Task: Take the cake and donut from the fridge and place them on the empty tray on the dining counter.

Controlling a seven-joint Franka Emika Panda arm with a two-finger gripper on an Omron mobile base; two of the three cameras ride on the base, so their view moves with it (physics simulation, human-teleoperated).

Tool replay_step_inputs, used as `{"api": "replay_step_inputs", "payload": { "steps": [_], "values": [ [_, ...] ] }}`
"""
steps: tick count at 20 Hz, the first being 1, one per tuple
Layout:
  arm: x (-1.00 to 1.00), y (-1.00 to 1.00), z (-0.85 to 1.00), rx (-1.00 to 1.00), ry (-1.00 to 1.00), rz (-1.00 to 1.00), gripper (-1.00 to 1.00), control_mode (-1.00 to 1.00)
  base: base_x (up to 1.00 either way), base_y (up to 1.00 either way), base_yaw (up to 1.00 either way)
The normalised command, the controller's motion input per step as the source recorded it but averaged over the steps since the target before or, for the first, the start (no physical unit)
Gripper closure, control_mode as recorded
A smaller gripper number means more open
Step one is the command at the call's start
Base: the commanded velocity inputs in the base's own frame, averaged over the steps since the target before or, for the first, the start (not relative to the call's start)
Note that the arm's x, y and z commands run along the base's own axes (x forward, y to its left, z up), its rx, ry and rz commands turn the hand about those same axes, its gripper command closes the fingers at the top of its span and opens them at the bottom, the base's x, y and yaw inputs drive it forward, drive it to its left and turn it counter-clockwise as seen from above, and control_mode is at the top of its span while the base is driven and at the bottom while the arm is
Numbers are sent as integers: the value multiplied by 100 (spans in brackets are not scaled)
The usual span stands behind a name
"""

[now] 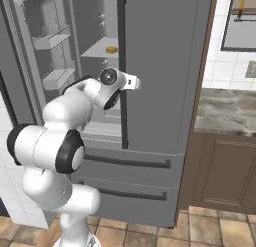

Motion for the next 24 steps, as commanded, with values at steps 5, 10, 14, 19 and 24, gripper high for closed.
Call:
{"api": "replay_step_inputs", "payload": {
  "steps": [5, 10, 14, 19, 24],
  "values": [
    [-28, -12, 0, 0, 0, 0, 100, -100, 0, 0, 0],
    [-100, -58, 0, 0, 0, 0, 100, -100, 0, 0, 0],
    [-100, -70, 1, 0, 0, 0, 100, -100, 0, 0, 0],
    [-93, -64, 7, 0, 9, 0, 100, -100, 0, 0, 0],
    [-84, -61, 11, 0, 19, 0, 100, -100, 0, 0, 0]
  ]
}}
